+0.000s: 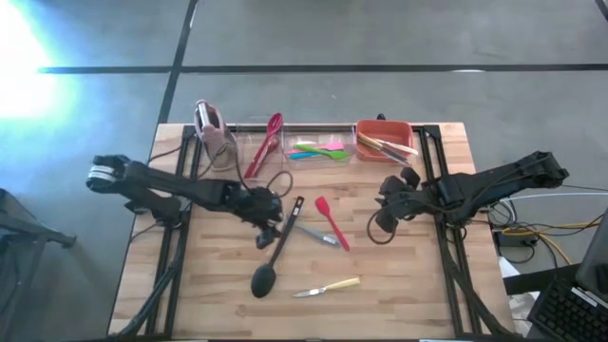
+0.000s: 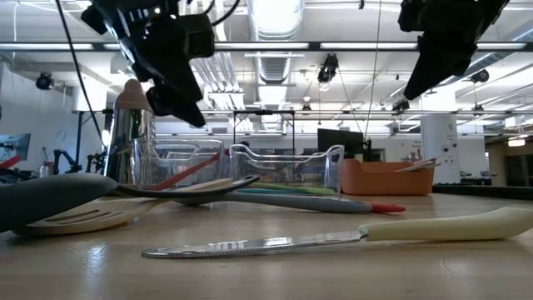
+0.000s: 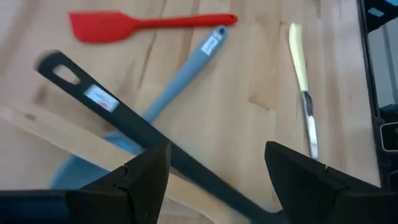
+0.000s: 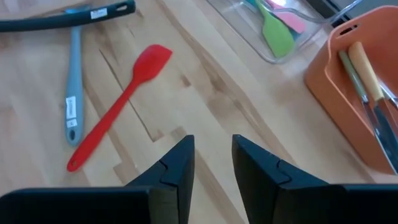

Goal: Pick & Place Kitchen Items
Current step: Put the black serving spoon into the left transparent bin

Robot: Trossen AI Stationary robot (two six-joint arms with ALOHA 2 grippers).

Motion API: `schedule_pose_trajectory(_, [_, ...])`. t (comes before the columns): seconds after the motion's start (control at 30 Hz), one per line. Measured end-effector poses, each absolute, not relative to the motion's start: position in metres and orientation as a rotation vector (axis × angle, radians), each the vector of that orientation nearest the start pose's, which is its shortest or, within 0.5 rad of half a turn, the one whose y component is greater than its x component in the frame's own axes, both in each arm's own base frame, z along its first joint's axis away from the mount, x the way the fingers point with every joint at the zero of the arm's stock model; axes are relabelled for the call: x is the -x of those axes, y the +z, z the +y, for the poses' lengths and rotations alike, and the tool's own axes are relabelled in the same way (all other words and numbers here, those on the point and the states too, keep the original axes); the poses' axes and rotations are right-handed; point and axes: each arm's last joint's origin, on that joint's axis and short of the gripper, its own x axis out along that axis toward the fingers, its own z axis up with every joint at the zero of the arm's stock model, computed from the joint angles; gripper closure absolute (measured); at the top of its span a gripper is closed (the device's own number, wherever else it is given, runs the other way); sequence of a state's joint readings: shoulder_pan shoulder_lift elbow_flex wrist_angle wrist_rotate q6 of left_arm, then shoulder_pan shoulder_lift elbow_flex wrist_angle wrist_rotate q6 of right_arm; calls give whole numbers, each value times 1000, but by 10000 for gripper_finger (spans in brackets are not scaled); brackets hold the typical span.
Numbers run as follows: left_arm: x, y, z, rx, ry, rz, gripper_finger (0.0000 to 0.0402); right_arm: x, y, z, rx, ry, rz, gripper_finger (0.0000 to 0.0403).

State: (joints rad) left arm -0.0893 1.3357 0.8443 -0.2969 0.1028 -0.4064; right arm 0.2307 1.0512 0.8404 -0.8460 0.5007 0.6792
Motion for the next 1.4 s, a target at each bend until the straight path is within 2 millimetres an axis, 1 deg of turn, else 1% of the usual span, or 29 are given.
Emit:
schedule_pose_trajectory(0.1, [-280,222,-35,422,-14,855,138,-185,257,29,-234,-558,857,308])
schedule_pose_trajectory(0.2, [-289,214,-42,419,-13,916,138,-187,256,30,-214,-553,868,314])
schedule_pose_trajectory(0.37, [-299,206,-49,407,-1,979,138,-189,254,30,-201,-550,878,321])
schedule_pose_trajectory(0.47, [-298,204,-51,404,-4,1038,138,-189,253,30,-200,-549,881,320])
schedule_pose_trajectory(0.6, [-292,204,-58,404,-17,1109,138,-189,253,30,-200,-545,877,314])
schedule_pose_trajectory(0.77, [-288,205,-70,576,-61,1175,138,-190,253,31,-200,-544,877,307])
schedule_pose_trajectory(0.9, [-287,202,-74,716,11,1212,138,-190,253,31,-202,-543,874,305])
schedule_pose_trajectory(1.03, [-287,203,-74,792,46,1218,138,-191,253,31,-203,-543,871,309])
schedule_pose_trajectory(1.17, [-287,203,-74,806,52,1219,138,-191,253,31,-199,-540,872,317])
schedule_pose_trajectory(1.4, [-290,191,-78,806,21,1283,138,-191,253,31,-190,-536,875,323])
